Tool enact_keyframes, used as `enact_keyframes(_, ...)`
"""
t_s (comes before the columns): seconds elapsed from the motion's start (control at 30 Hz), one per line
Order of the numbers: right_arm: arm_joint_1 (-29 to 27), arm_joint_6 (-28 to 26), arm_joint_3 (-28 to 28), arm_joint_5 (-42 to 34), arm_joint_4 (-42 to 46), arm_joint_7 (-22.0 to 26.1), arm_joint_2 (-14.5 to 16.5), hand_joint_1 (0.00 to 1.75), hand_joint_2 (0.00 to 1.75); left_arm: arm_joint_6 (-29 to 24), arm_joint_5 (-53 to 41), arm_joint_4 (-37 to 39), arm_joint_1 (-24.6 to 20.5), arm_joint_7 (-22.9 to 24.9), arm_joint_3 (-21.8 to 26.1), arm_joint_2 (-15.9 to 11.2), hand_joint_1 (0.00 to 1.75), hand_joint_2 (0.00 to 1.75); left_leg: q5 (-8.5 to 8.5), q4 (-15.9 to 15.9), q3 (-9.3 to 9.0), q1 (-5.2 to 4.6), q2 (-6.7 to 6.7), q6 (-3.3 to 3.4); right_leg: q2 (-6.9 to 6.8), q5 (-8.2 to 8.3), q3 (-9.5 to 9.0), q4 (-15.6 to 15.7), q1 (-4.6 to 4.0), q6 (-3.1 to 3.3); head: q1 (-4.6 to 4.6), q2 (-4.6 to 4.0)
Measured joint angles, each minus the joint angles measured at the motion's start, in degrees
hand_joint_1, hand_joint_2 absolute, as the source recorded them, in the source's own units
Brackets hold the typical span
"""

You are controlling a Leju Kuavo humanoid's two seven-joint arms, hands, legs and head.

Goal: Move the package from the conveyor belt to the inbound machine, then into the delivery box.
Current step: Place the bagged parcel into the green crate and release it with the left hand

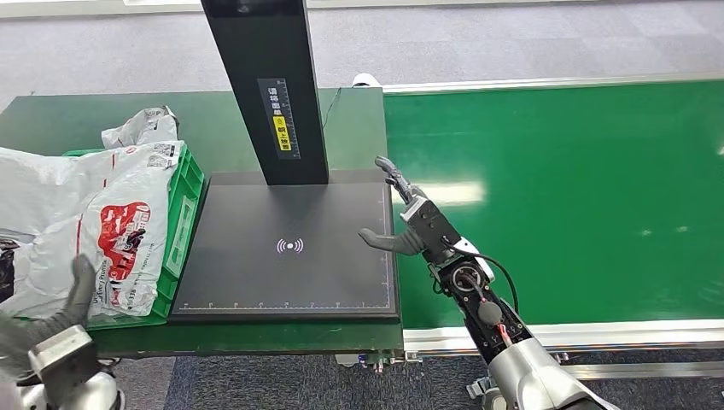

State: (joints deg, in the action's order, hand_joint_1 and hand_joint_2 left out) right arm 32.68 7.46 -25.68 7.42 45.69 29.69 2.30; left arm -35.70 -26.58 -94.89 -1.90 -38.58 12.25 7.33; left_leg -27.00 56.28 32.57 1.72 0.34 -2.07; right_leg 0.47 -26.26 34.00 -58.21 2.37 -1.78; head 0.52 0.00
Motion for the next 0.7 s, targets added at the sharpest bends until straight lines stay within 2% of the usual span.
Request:
enact_keyframes(0.13,0.21,0.17,-0.16,-0.33,-0.35,0.28,-0.37,0.00,1.75,14.08,10.22,-0.03,2.21,0.14,-11.62,-2.57,0.00,1.75,0.00,0.00,0.02,0.00,0.02,0.00,0.00,0.00,0.00,0.00,0.00,0.00,0.01,0.00)
enact_keyframes(0.23,0.28,0.23,-0.26,-0.36,-0.60,0.36,-0.66,0.00,1.75,16.66,11.85,-0.04,3.02,0.17,-16.45,-3.62,0.00,1.75,-0.01,0.00,0.02,0.00,0.03,0.00,0.01,0.00,0.01,0.00,0.00,0.00,-0.01,0.00)
enact_keyframes(0.33,0.39,0.28,-0.37,-0.36,-0.78,0.50,-0.90,0.00,1.75,19.64,13.24,-0.05,3.49,0.40,-18.85,-4.40,0.00,1.75,-0.01,0.00,0.03,0.00,0.00,0.00,0.00,0.00,0.02,0.00,0.00,0.00,-0.01,0.00)
enact_keyframes(0.5,0.41,1.06,-0.54,-0.34,-0.94,1.01,-1.18,0.00,1.75,32.51,14.45,0.39,4.47,1.59,-21.80,-5.46,0.00,1.75,-0.01,0.00,0.03,0.00,0.02,0.00,0.01,0.00,0.02,0.00,0.00,0.00,0.01,0.00)
enact_keyframes(0.7,0.24,2.67,-0.95,-0.47,-0.99,1.28,-1.41,0.00,1.75,35.67,8.01,2.10,5.43,2.99,-25.50,-6.24,0.00,1.75,-0.02,0.00,0.03,-0.01,0.01,0.00,0.01,0.00,0.02,0.01,0.01,0.00,0.00,0.00)
